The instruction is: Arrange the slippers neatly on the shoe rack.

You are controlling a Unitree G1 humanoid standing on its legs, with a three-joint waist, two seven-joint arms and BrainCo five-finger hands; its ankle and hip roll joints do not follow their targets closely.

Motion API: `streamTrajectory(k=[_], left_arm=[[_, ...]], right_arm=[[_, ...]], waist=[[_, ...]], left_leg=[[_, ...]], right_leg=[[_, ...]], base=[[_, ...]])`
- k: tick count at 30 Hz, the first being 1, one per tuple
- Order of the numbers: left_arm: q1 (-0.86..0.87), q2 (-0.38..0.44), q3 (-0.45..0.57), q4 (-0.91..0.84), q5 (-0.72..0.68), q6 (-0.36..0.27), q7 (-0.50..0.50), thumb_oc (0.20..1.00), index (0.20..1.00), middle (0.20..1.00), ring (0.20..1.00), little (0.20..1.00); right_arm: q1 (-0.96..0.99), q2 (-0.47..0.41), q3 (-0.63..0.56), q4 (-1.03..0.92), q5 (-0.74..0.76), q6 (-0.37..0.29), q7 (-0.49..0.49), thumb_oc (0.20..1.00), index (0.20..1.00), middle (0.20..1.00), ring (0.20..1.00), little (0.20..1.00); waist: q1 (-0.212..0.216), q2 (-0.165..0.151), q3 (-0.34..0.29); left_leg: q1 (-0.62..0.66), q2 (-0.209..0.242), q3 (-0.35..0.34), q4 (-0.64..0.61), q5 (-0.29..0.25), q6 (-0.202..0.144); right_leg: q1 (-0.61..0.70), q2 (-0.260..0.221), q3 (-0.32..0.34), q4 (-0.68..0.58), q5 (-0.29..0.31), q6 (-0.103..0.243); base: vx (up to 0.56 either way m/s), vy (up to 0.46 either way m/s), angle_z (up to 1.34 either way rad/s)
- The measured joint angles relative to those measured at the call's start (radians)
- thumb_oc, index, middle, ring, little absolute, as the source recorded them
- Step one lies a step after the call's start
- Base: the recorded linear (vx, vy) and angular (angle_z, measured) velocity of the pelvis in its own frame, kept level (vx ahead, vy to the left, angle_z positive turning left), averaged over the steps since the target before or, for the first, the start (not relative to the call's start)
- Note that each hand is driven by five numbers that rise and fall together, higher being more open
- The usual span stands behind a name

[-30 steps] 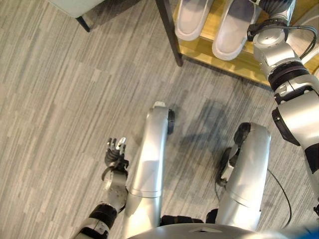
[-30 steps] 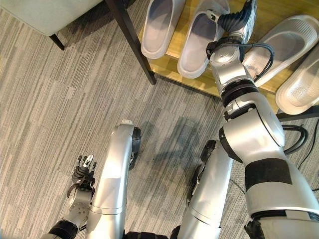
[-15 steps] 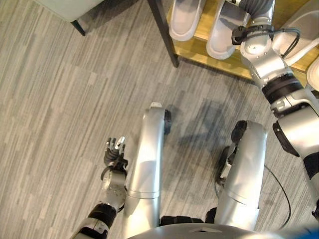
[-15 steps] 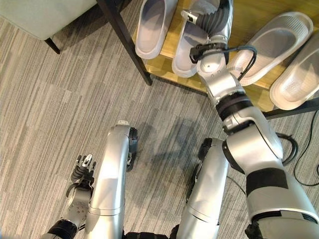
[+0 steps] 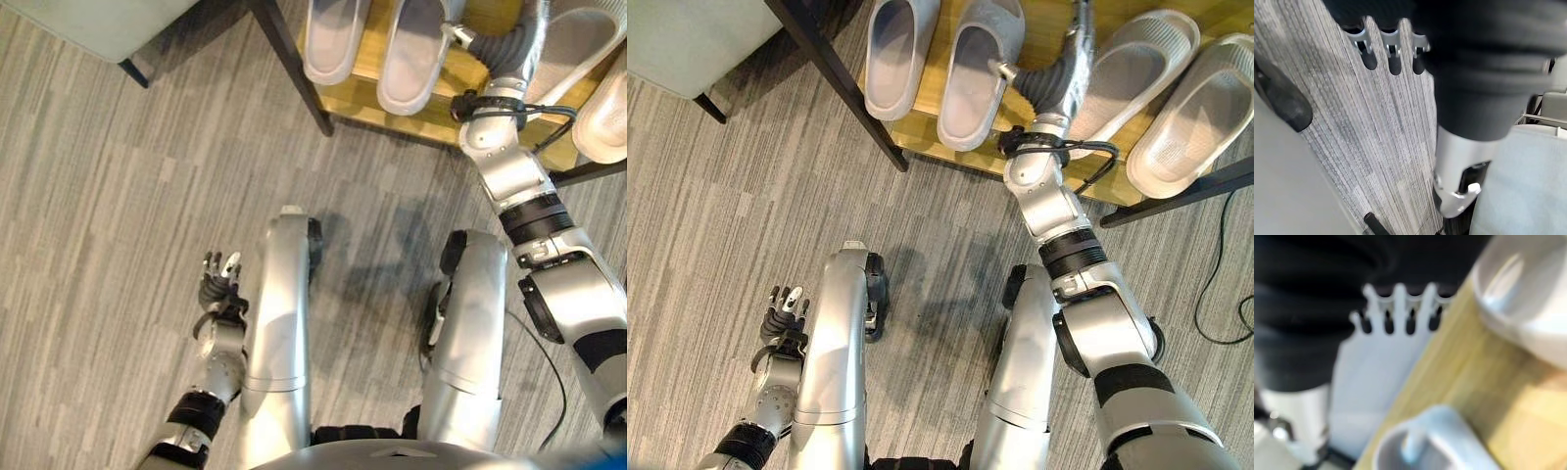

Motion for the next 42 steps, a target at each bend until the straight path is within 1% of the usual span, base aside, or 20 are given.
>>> streamTrajectory(k=[3,8,11,12,14,17,20,25,31,32,35,41,42], left_arm=[[0.000,-0.003,0.004,0.001,-0.001,0.000,0.015,1.000,1.000,1.000,1.000,1.000],[-0.002,-0.004,0.006,0.001,-0.001,0.000,0.030,1.000,1.000,1.000,1.000,1.000],[-0.003,-0.004,0.015,0.002,-0.001,0.000,0.035,1.000,1.000,1.000,1.000,1.000],[-0.010,-0.003,0.026,0.008,-0.001,0.000,0.036,1.000,1.000,1.000,1.000,1.000],[-0.015,0.000,0.026,0.008,0.000,0.000,0.036,1.000,1.000,1.000,1.000,1.000],[-0.029,0.006,0.025,0.020,0.000,0.001,0.047,1.000,1.000,1.000,1.000,1.000],[-0.066,0.002,0.025,0.037,0.002,0.001,0.064,1.000,1.000,1.000,1.000,1.000],[-0.118,-0.004,0.026,0.071,0.001,-0.003,0.081,1.000,1.000,1.000,1.000,1.000],[-0.136,-0.002,0.026,0.087,-0.001,-0.004,0.102,1.000,1.000,1.000,1.000,1.000],[-0.136,-0.001,0.025,0.089,-0.001,-0.004,0.102,1.000,1.000,1.000,1.000,1.000],[-0.134,0.002,0.020,0.091,-0.001,-0.005,0.100,1.000,1.000,1.000,1.000,1.000],[-0.088,-0.003,0.000,0.112,-0.005,0.000,0.075,1.000,1.000,1.000,1.000,1.000],[-0.076,-0.001,-0.002,0.120,-0.002,-0.002,0.067,1.000,1.000,1.000,1.000,1.000]], right_arm=[[0.003,0.022,0.002,0.000,0.002,0.000,0.019,1.000,1.000,1.000,1.000,1.000],[0.014,0.031,0.002,0.000,0.018,-0.001,0.032,1.000,1.000,1.000,1.000,1.000],[0.053,0.044,-0.003,-0.035,0.020,-0.005,0.033,1.000,1.000,1.000,1.000,1.000],[0.089,0.072,-0.004,-0.034,0.020,-0.004,0.033,1.000,1.000,1.000,1.000,1.000],[0.110,0.088,-0.002,-0.033,0.020,0.002,0.035,1.000,1.000,1.000,1.000,1.000],[0.116,0.137,-0.003,-0.026,0.021,0.004,0.033,1.000,1.000,1.000,1.000,1.000],[0.116,0.182,0.017,-0.010,0.021,0.004,0.033,1.000,1.000,1.000,1.000,1.000],[0.111,0.219,0.040,0.024,0.047,0.003,0.032,1.000,1.000,1.000,1.000,1.000],[0.032,0.236,0.045,0.129,0.128,-0.008,0.029,1.000,1.000,1.000,1.000,1.000],[-0.009,0.235,0.060,0.171,0.159,-0.010,0.024,1.000,1.000,1.000,1.000,1.000],[-0.072,0.228,0.092,0.239,0.162,-0.012,0.021,1.000,1.000,1.000,1.000,1.000],[-0.137,0.206,0.106,0.309,0.197,-0.022,0.019,1.000,1.000,1.000,1.000,1.000],[-0.160,0.207,0.118,0.350,0.199,-0.026,0.016,1.000,1.000,1.000,1.000,1.000]], waist=[[0.000,-0.001,0.000],[0.001,-0.003,0.000],[-0.004,-0.011,0.000],[-0.011,-0.019,0.001],[-0.013,-0.020,0.001],[-0.024,-0.022,0.000],[-0.024,-0.022,0.000],[-0.024,-0.023,0.001],[-0.023,-0.023,0.001],[-0.023,-0.023,0.001],[-0.020,-0.022,0.001],[0.008,-0.021,0.001],[0.008,-0.021,0.001]], left_leg=[[0.000,0.000,0.001,0.001,0.000,-0.001],[0.000,0.001,0.001,0.002,0.000,-0.001],[0.001,0.002,0.001,0.002,-0.002,-0.001],[0.002,0.002,0.001,0.002,-0.004,-0.002],[0.002,0.002,0.001,0.002,-0.004,-0.003],[0.002,0.003,0.001,0.002,-0.005,-0.002],[0.004,0.004,0.001,0.002,-0.006,-0.003],[0.006,0.005,0.004,0.006,-0.007,-0.006],[0.007,0.006,0.004,0.008,-0.007,-0.006],[0.007,0.006,0.005,0.009,-0.008,-0.007],[0.007,0.001,0.005,0.009,-0.008,-0.007],[0.005,0.001,0.005,0.009,-0.008,-0.008],[0.005,0.001,0.006,0.011,-0.008,-0.008]], right_leg=[[0.001,0.000,0.001,-0.001,0.000,0.000],[0.003,0.000,0.001,-0.001,0.000,0.000],[0.003,0.001,0.002,-0.001,0.000,0.000],[0.003,0.002,0.002,-0.001,0.000,0.000],[0.003,0.002,0.002,-0.002,0.000,0.000],[0.003,0.003,0.002,-0.001,0.000,0.000],[0.003,0.003,0.003,0.000,0.000,0.000],[0.002,0.005,0.010,0.006,0.000,0.000],[0.002,0.008,0.013,0.008,0.000,0.000],[0.002,0.008,0.014,0.008,0.000,0.000],[0.001,0.007,0.014,0.009,0.000,0.000],[-0.002,0.006,0.015,0.012,0.000,0.000],[-0.003,0.005,0.017,0.014,0.000,0.000]], base=[[0.00,0.000,0.00],[0.00,0.000,0.00],[0.00,0.000,0.00],[0.00,0.000,0.00],[0.00,0.000,0.00],[0.00,0.000,0.00],[0.00,0.000,0.00],[0.00,0.000,0.00],[0.00,0.000,0.00],[0.00,0.000,0.00],[0.00,0.000,0.00],[0.00,0.000,0.00],[0.00,0.000,0.00]])
